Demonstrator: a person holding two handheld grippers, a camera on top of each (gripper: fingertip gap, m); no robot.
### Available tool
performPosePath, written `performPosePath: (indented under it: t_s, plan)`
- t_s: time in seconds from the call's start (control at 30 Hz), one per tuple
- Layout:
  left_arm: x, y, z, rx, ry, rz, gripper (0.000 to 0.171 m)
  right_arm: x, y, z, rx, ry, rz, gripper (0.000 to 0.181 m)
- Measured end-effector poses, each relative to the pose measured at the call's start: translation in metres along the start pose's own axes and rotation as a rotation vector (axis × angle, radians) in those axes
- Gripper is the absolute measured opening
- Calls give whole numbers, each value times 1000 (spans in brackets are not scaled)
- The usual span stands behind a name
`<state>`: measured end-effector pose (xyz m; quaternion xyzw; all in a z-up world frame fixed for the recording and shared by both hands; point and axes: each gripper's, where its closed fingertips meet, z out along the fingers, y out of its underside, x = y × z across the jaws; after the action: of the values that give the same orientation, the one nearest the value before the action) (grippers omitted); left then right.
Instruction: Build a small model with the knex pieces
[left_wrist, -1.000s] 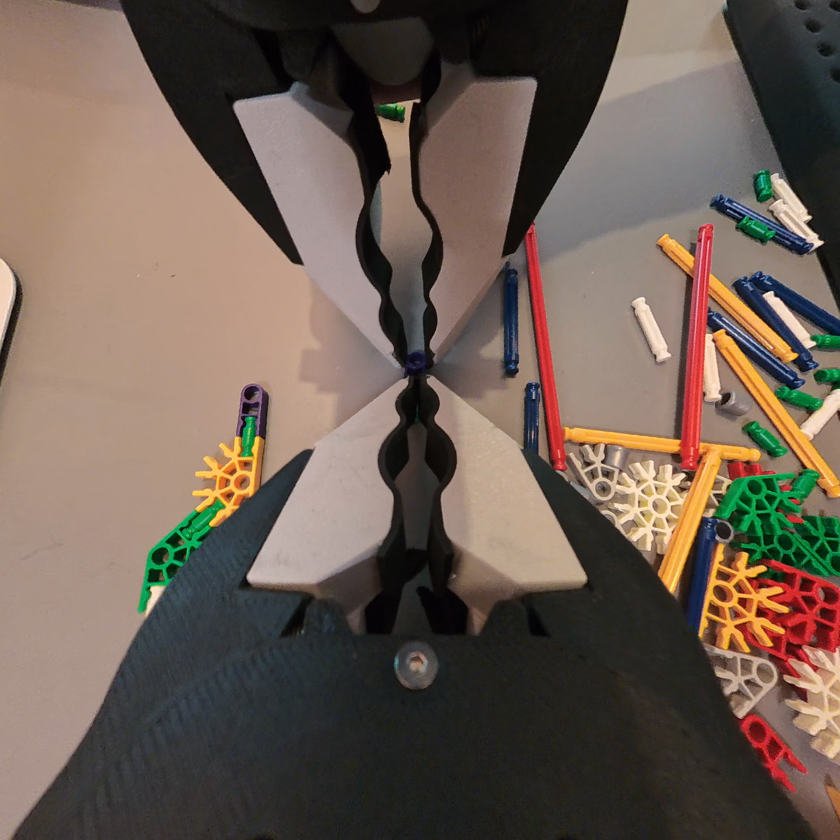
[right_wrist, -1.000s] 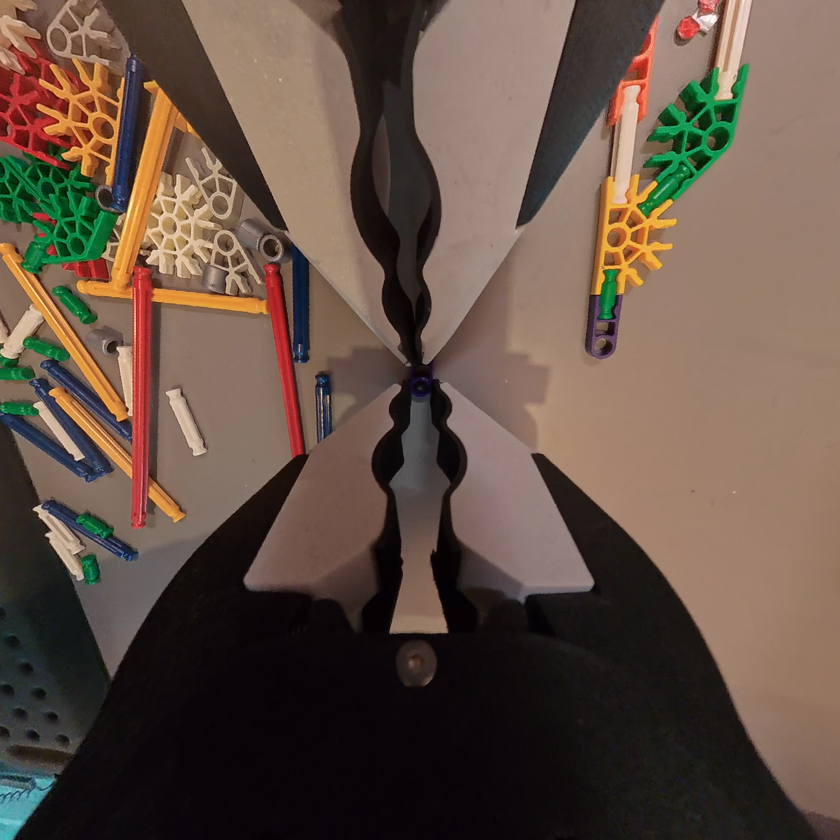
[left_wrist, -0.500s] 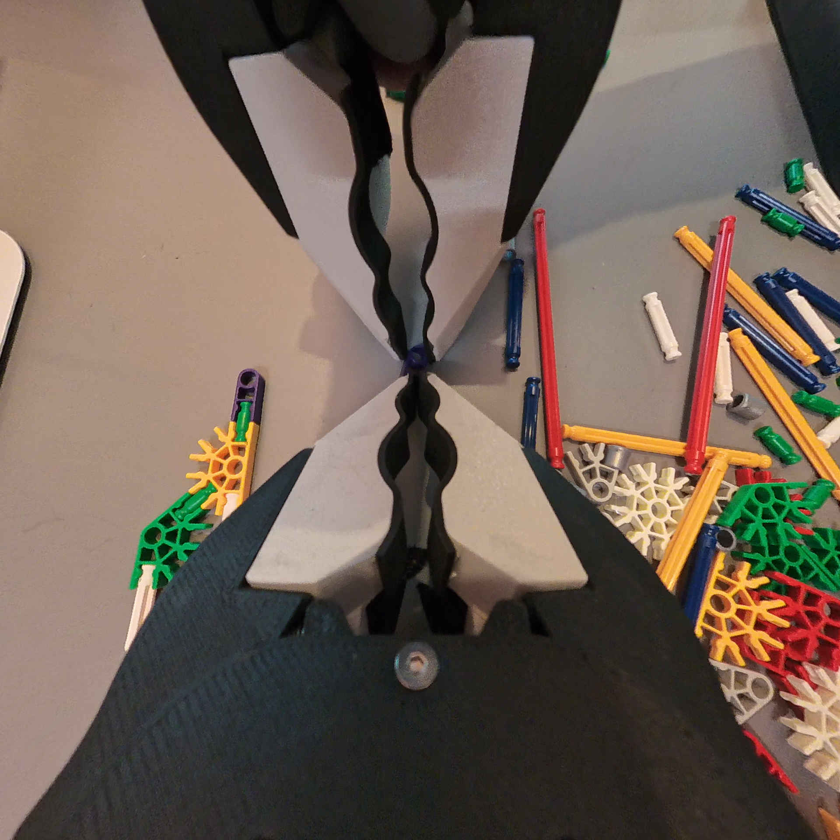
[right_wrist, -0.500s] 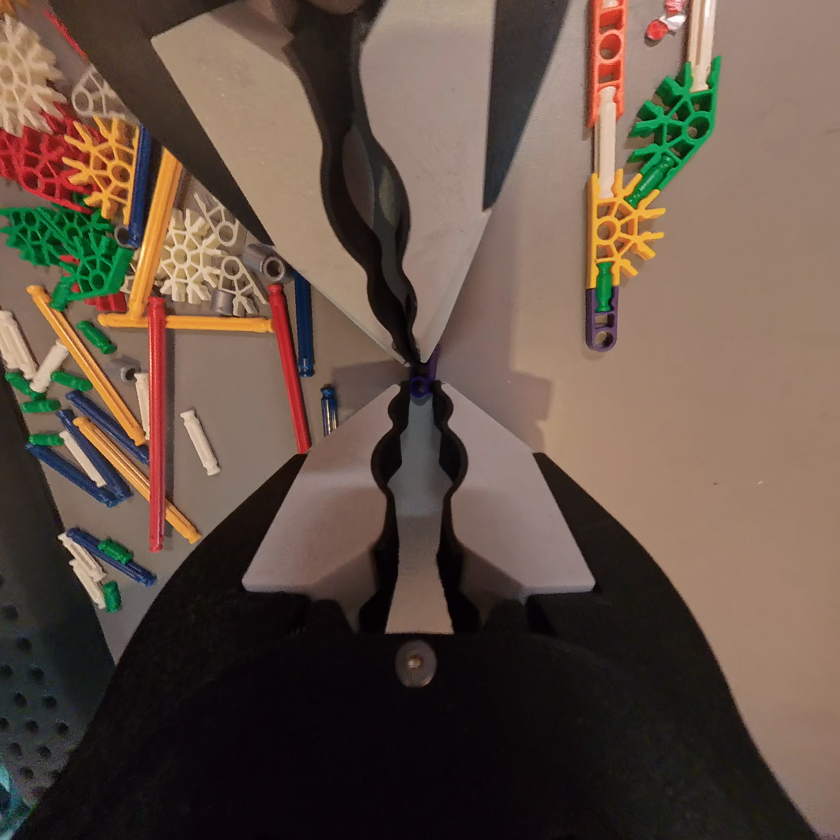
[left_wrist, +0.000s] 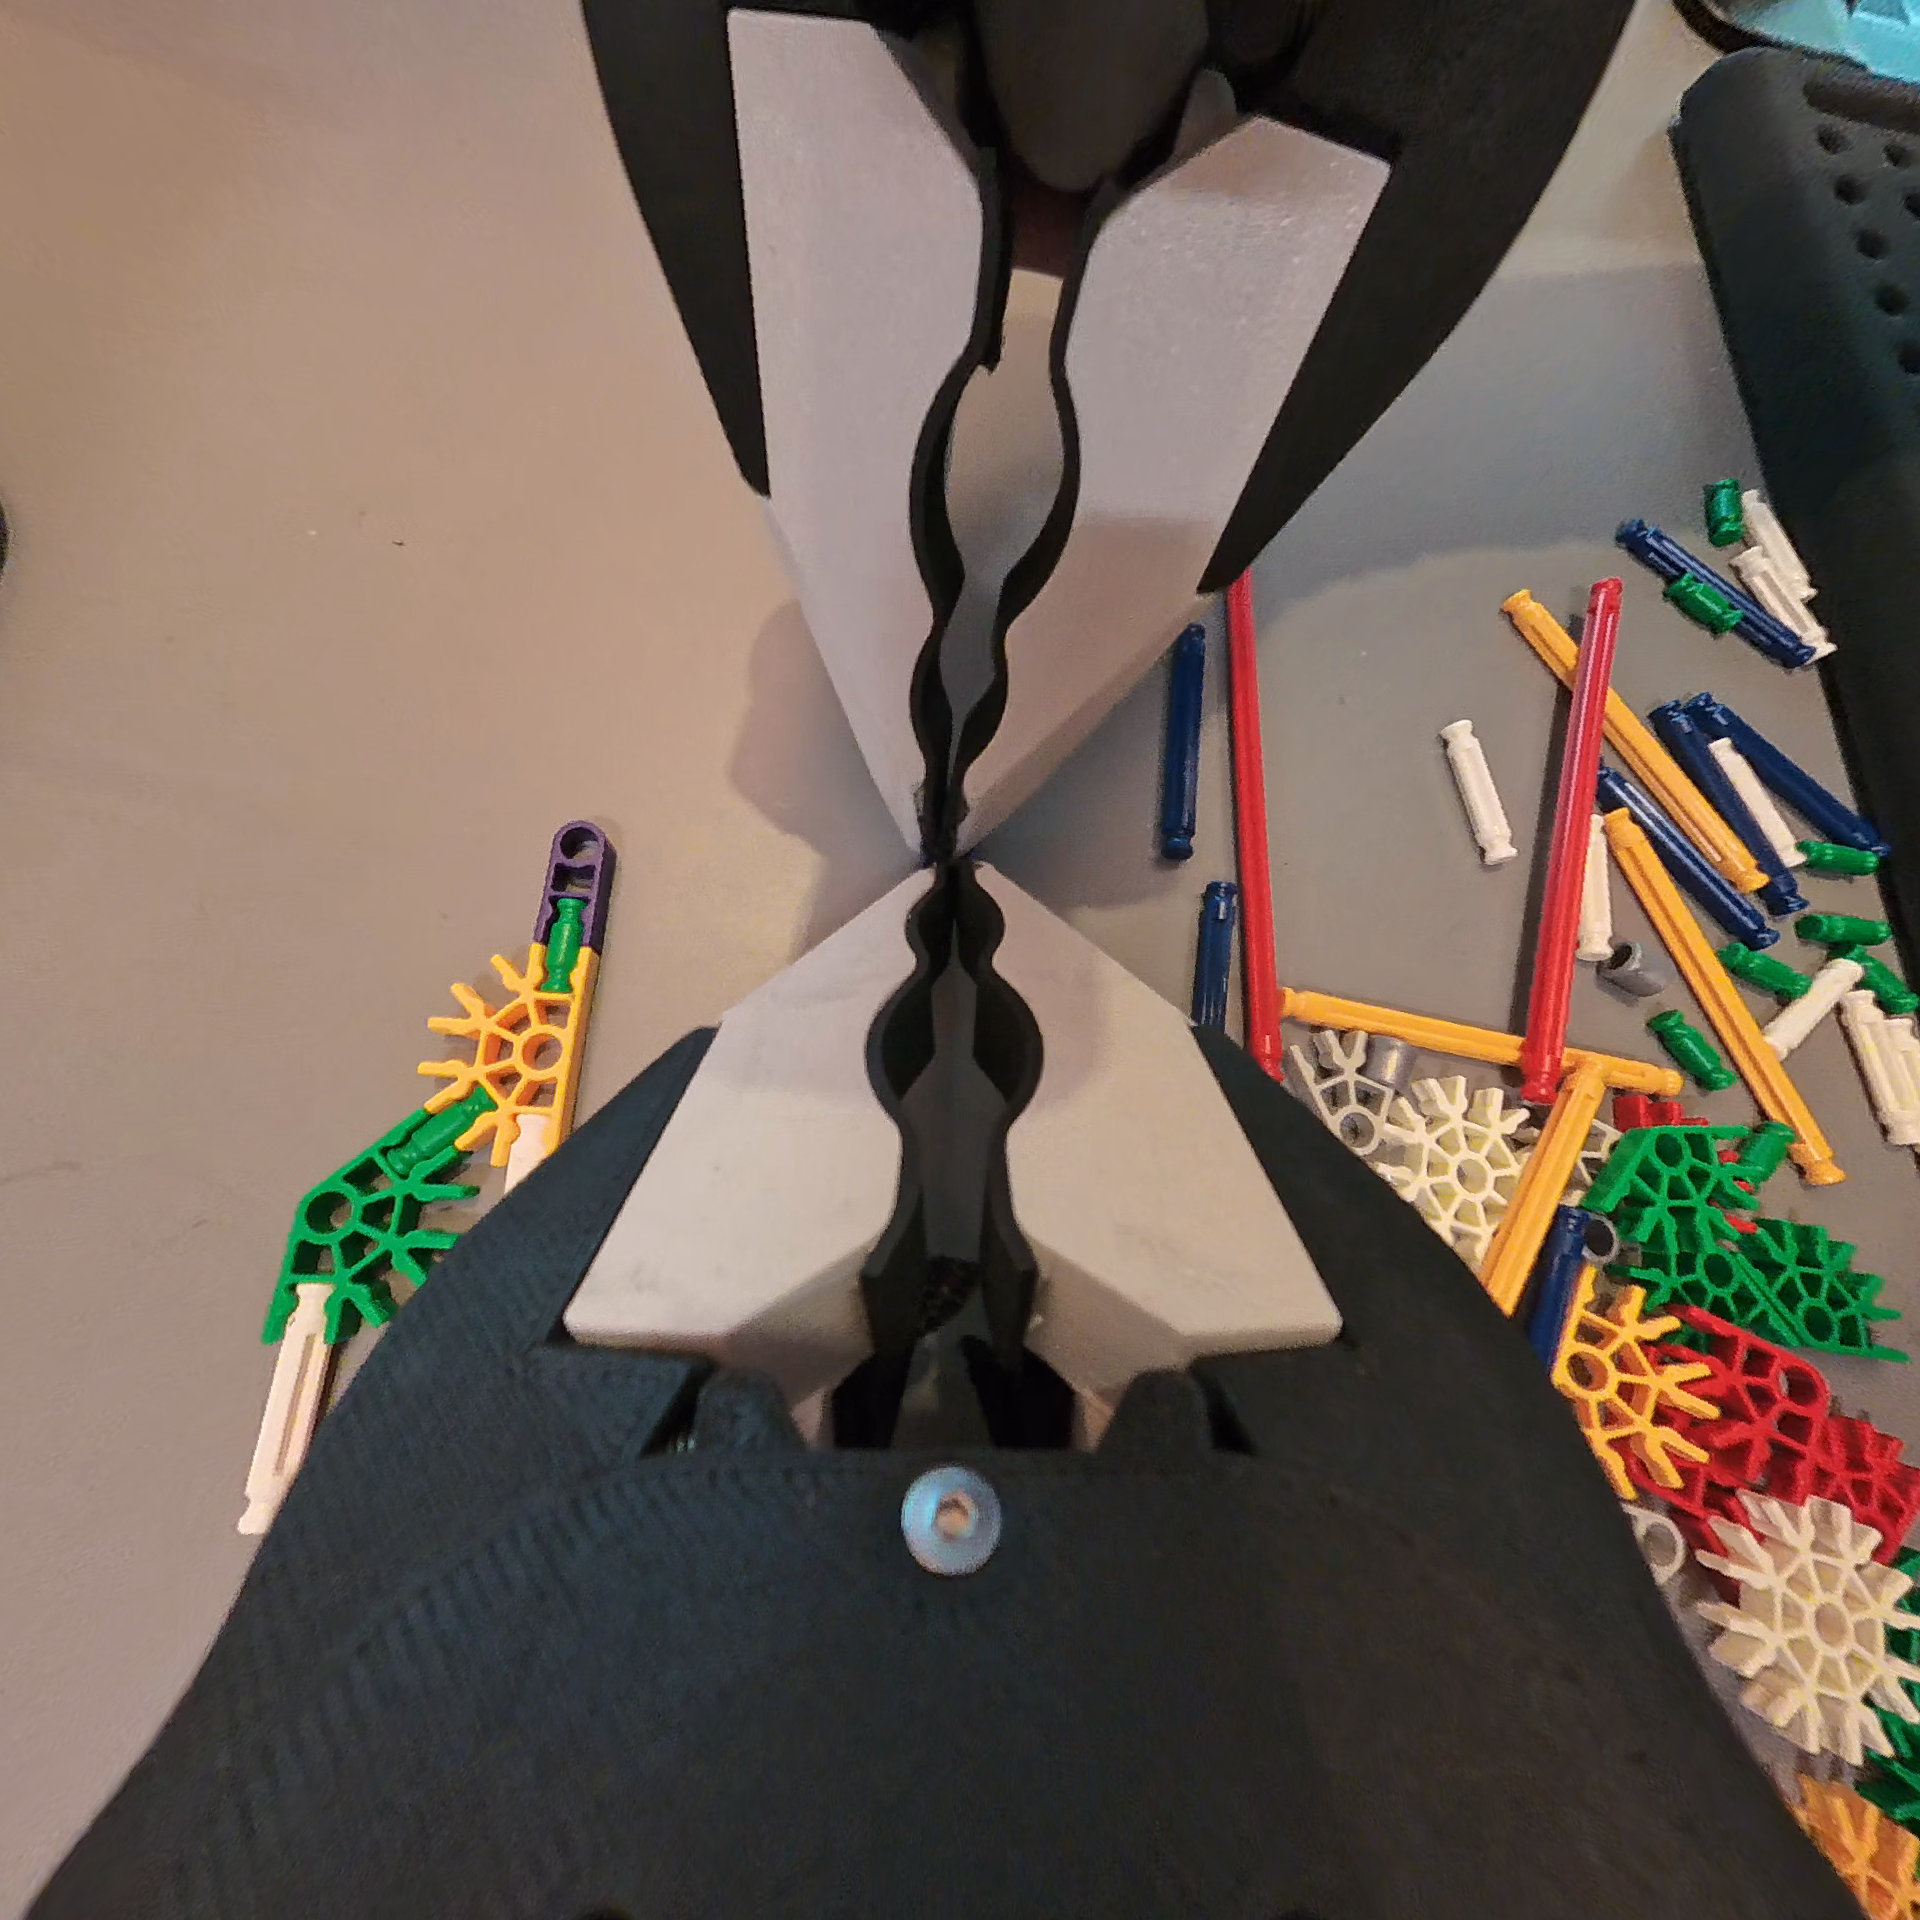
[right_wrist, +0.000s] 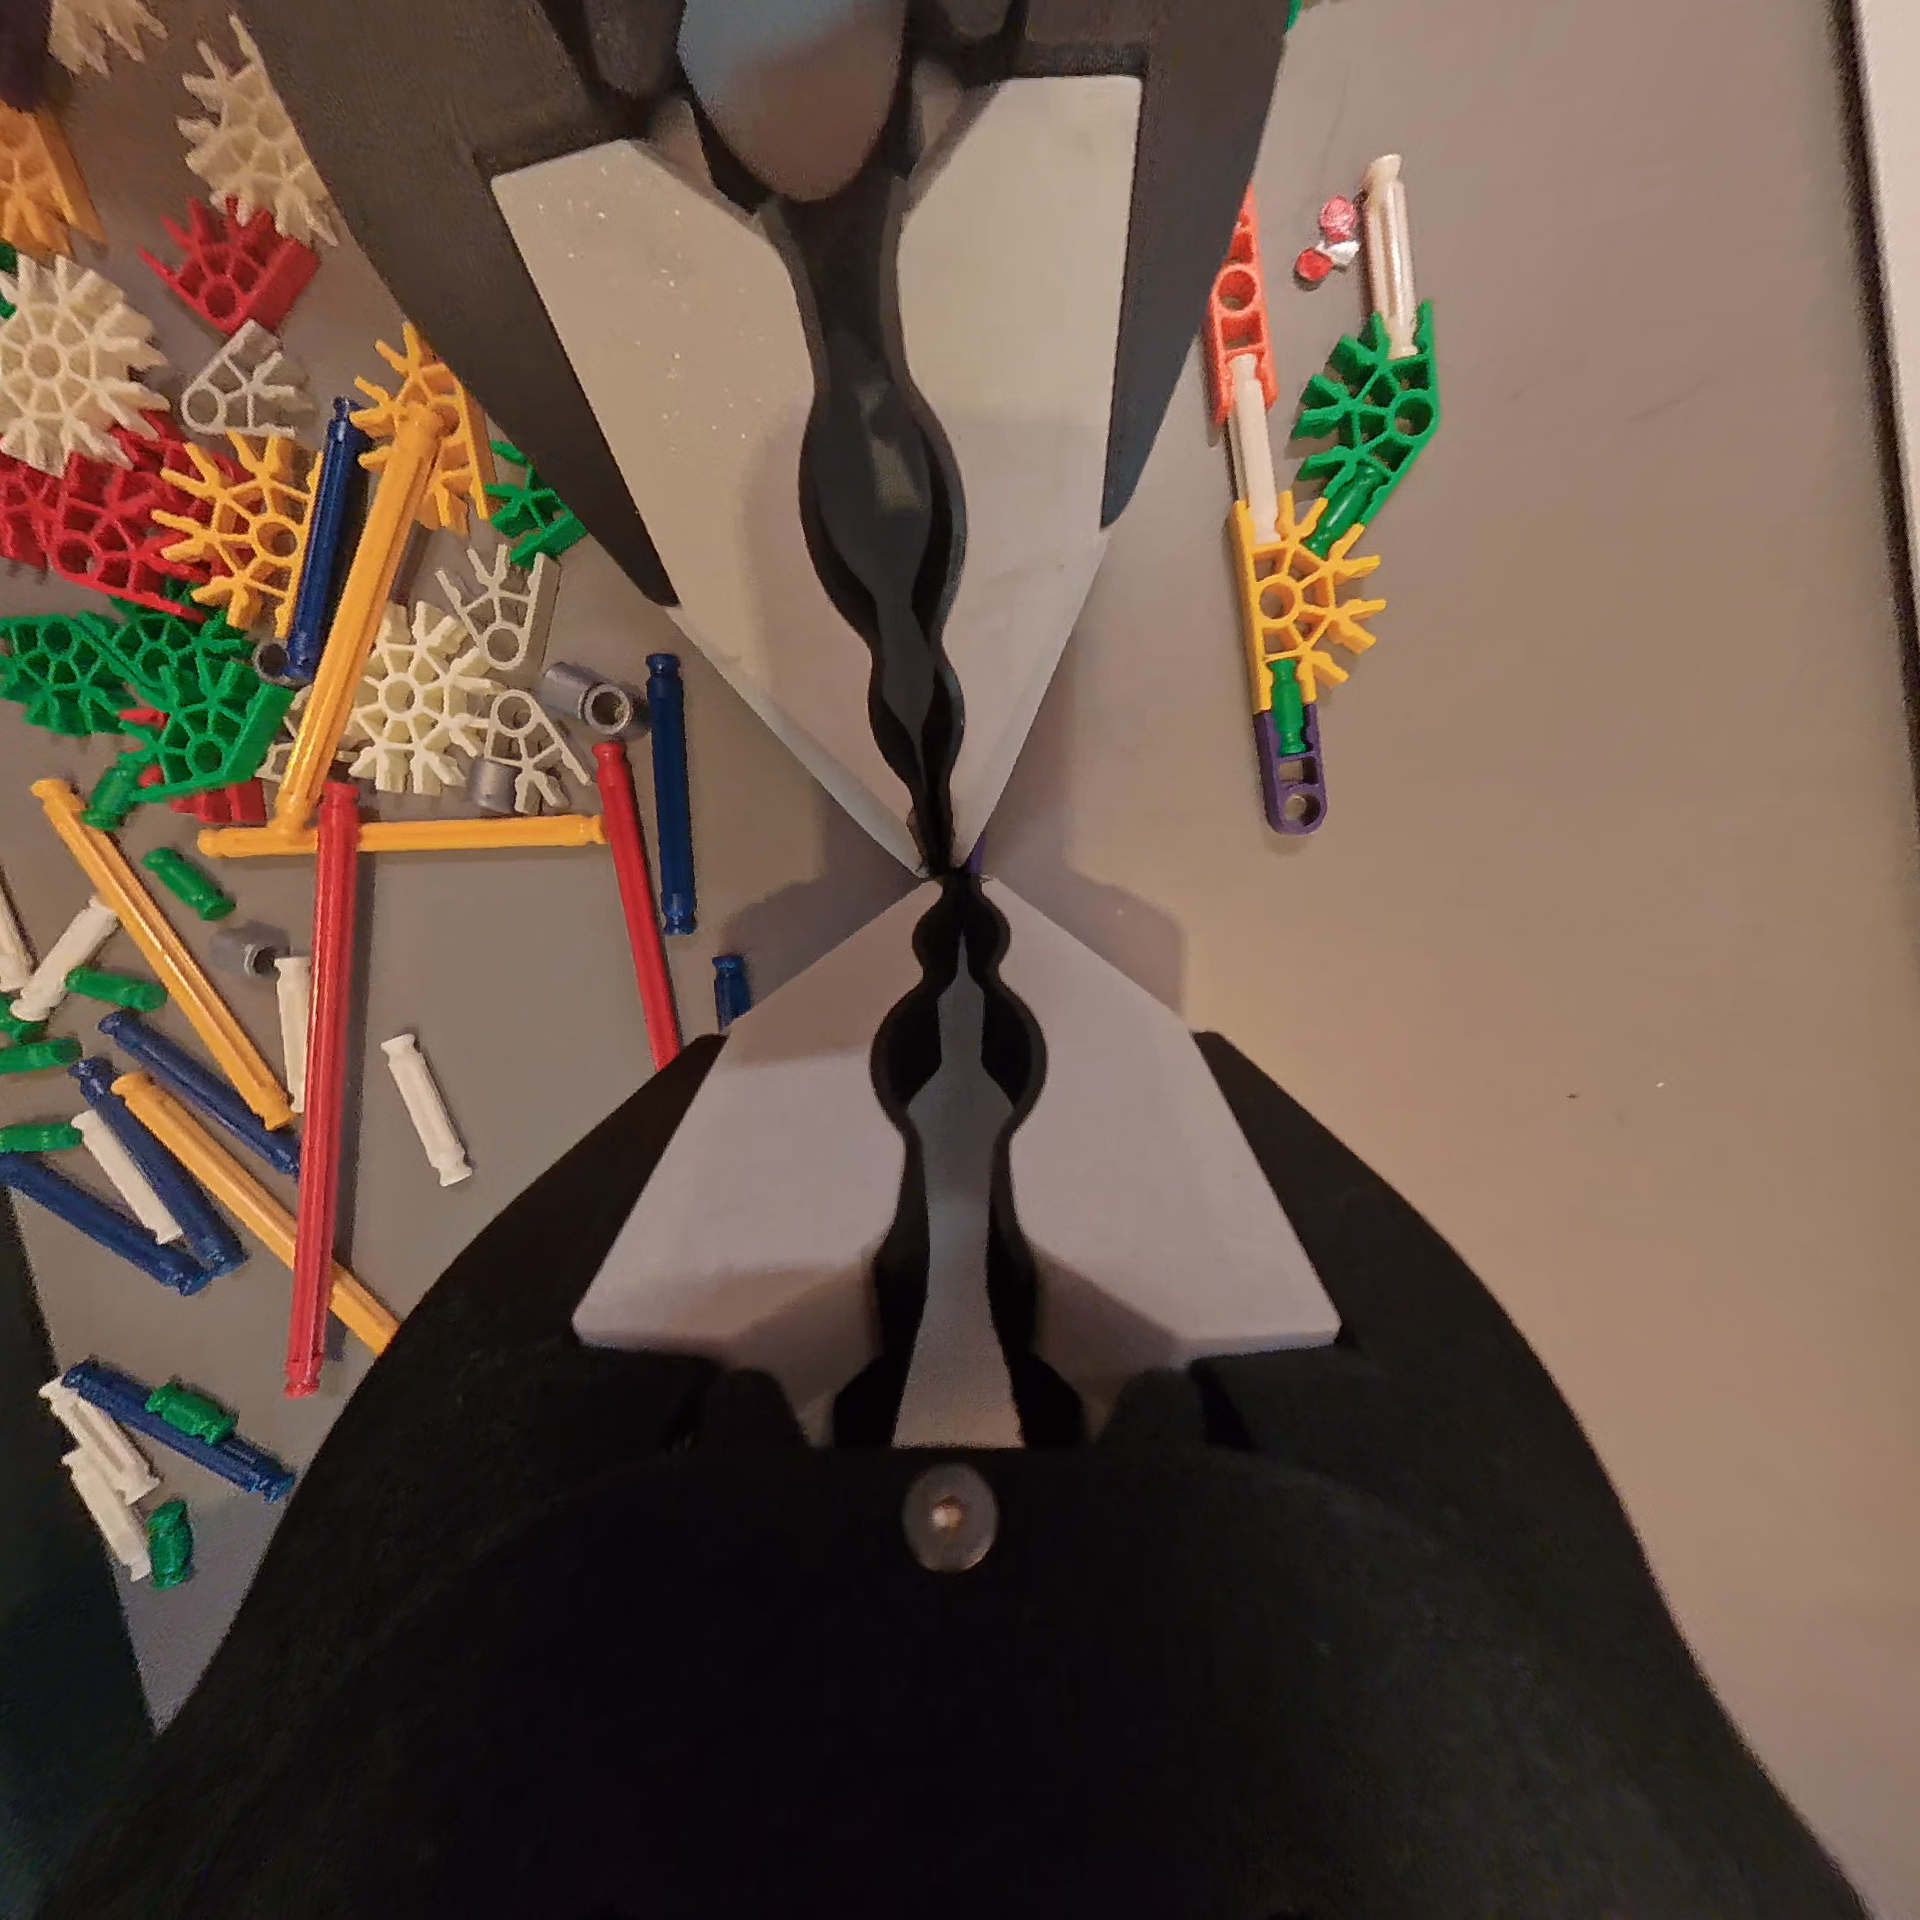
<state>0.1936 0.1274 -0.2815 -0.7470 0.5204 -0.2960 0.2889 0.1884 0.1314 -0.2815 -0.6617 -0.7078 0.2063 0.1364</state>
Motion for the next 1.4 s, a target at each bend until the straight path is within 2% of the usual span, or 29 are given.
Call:
performPosePath:
  t_s: [0.4,0.53,0.7,0.83,0.93,1.03,1.13,1.23,1.3,1.4]
  plan:
    - [-2,2,-1,-11,0,-65,0,2,0,4,-25,-2,51,0]
    - [-2,3,-1,-9,-29,-40,0,2,1,4,-57,11,49,0]
    - [5,7,-7,1,16,-78,0,-5,-4,7,-5,-28,100,0]
    - [8,5,-27,58,11,-123,0,-3,-2,-4,19,10,118,0]
    - [2,9,-47,43,-35,-121,0,-4,-3,-14,50,23,131,0]
    - [3,14,-70,40,-91,-128,2,-6,-3,-19,46,49,147,12]
    - [4,32,-88,3,-143,-169,11,-8,-3,-9,28,86,161,28]
    - [3,49,-102,-2,-195,-208,10,-5,-3,6,29,112,175,21]
    - [1,56,-111,11,-229,-238,11,-4,-3,10,24,116,154,7]
    - [-1,66,-123,6,-281,-243,12,-11,-1,10,-3,63,68,7]
